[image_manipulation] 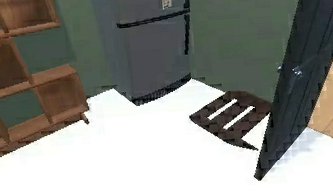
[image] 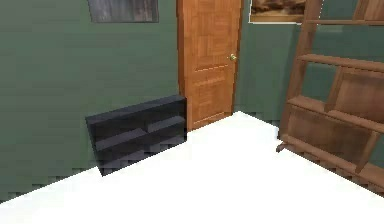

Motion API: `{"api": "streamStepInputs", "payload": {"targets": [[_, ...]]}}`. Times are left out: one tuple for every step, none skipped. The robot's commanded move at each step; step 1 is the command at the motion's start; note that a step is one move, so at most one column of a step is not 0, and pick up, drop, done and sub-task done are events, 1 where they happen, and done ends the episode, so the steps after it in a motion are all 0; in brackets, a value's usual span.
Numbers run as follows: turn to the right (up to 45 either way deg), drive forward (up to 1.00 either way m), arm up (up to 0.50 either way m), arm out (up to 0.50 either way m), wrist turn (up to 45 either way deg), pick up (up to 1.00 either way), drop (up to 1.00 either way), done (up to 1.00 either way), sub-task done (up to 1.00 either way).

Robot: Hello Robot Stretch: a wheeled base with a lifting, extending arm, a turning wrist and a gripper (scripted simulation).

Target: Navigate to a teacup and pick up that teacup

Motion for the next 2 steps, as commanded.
{"api": "streamStepInputs", "payload": {"targets": [[0.0, 0.30, 0.00, 0.00, 0.0, 0.00, 0.00, 0.00, 0.00], [-45.0, 0.00, 0.00, 0.00, 0.0, 0.00, 0.00, 0.00, 0.00]]}}
